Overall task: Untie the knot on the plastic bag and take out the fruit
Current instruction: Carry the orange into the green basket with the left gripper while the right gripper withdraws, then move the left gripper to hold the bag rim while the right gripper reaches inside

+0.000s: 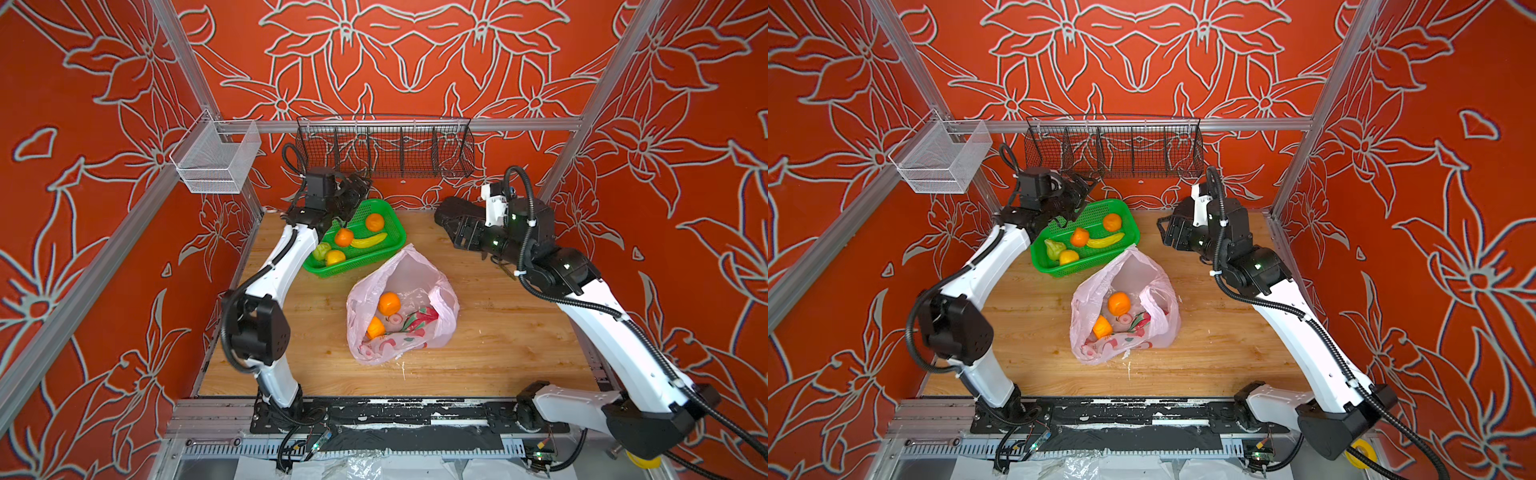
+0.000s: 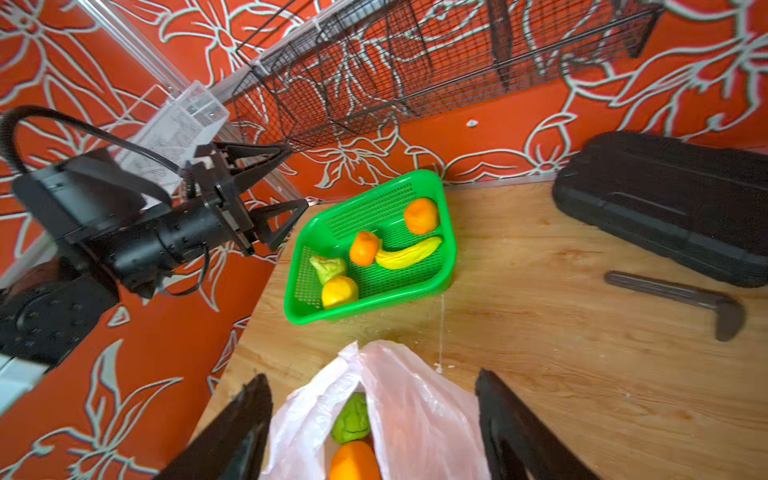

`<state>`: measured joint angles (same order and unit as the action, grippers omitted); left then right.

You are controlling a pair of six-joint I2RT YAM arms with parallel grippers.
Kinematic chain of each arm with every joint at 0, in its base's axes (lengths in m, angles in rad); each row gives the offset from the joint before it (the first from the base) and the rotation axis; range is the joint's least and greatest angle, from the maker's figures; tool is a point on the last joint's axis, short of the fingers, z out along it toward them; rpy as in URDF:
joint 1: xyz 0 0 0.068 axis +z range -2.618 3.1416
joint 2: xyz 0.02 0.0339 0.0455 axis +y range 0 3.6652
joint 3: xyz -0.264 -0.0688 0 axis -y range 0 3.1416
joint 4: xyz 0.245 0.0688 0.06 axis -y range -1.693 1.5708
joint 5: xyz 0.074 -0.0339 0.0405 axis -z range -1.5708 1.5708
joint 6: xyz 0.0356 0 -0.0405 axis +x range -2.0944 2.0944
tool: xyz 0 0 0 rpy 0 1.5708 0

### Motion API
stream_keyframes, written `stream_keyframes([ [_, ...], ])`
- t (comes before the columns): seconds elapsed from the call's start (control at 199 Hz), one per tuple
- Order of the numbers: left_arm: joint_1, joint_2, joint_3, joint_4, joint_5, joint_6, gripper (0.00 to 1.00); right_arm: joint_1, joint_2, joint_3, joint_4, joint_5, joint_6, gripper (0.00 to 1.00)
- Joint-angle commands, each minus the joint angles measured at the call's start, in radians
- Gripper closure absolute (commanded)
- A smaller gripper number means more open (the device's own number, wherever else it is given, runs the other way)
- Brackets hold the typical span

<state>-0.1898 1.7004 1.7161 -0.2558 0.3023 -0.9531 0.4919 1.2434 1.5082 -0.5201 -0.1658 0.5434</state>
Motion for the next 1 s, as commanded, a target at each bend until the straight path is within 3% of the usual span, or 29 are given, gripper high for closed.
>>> stream_keyframes([
  [0.0,-0.038,-0.133,-0.03,-0.208,-0.063,0.307,0.1,0.009,0.065,0.111,-0.03,-0.168,-0.012,0.26],
  [0.181,-0.169,-0.335,-0.17,-0.356,-0.19,0.647,0.1,0.071,0.194,0.298,-0.117,-0.258,-0.016,0.32],
  [0.291,-0.231,-0.446,-0.294,-0.412,-0.242,0.742,0.1,0.144,0.239,0.356,-0.137,-0.25,-0.024,0.34],
  [0.417,-0.237,-0.558,-0.447,-0.455,-0.255,0.743,0.09,0.229,0.231,0.279,-0.115,-0.23,-0.055,0.36],
  [0.507,-0.245,-0.61,-0.534,-0.48,-0.256,0.746,0.0,0.268,0.19,0.141,-0.061,-0.227,-0.045,0.38],
  [0.563,-0.247,-0.624,-0.58,-0.49,-0.26,0.755,0.01,0.285,0.162,0.055,-0.031,-0.221,-0.027,0.39],
  [0.744,-0.258,-0.571,-0.645,-0.527,-0.206,0.779,0.01,0.333,0.122,-0.111,-0.025,-0.228,0.001,0.39],
  [0.884,-0.271,-0.533,-0.712,-0.431,-0.132,0.778,0.01,0.358,0.116,-0.215,-0.035,-0.201,0.014,0.39],
  [1.0,-0.28,-0.485,-0.743,-0.396,-0.134,0.761,0.01,0.375,0.124,-0.288,-0.008,-0.188,0.014,0.39],
])
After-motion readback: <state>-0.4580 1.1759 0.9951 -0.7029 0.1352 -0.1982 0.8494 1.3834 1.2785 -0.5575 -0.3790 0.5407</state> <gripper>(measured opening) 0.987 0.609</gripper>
